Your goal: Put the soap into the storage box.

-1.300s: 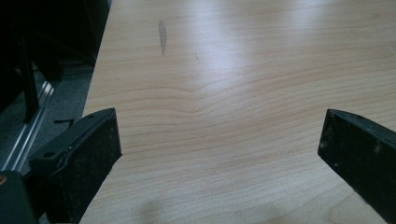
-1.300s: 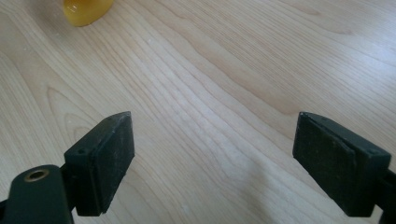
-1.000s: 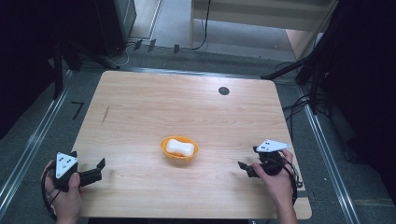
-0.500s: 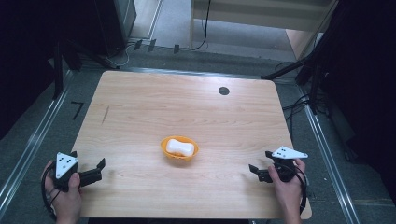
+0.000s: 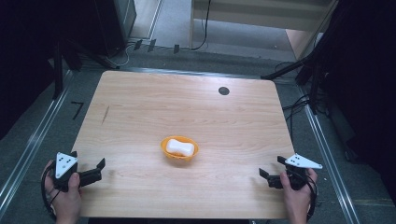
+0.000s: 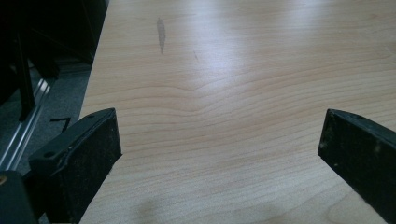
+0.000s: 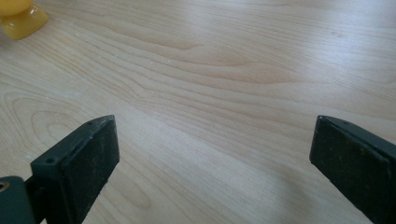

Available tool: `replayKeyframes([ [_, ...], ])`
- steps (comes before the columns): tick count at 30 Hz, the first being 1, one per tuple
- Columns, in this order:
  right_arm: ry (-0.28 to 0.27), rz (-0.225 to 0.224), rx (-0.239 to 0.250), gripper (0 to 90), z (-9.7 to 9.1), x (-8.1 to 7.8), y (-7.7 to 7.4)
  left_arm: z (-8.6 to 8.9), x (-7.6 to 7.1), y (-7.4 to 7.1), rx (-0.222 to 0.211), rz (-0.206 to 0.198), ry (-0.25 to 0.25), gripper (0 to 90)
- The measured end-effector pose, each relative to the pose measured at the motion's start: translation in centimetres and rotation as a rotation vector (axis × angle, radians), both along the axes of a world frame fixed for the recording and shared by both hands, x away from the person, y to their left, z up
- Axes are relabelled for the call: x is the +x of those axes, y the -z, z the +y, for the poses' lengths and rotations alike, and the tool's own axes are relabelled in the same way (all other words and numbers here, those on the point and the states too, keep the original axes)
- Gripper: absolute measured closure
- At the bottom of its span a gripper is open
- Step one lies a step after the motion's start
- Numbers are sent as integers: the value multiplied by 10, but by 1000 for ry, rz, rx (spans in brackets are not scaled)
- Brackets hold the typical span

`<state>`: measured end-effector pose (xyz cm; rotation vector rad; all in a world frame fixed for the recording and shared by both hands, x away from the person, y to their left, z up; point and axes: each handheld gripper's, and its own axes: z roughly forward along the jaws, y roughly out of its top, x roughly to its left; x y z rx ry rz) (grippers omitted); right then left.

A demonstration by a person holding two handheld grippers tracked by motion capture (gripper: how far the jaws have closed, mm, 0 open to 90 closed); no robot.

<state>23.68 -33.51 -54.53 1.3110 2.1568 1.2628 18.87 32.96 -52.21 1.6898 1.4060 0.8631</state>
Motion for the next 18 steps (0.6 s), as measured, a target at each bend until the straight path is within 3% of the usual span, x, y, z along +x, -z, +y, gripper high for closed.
replayKeyframes([
  [8,22,-34,28,44,-15,-12,1,0,0,0,4,1,1,0],
  [13,36,-40,10,33,-17,-19,4,0,0,0,5,-3,2,0],
  [18,68,-60,59,38,-25,-26,5,0,0,0,7,-3,4,0],
])
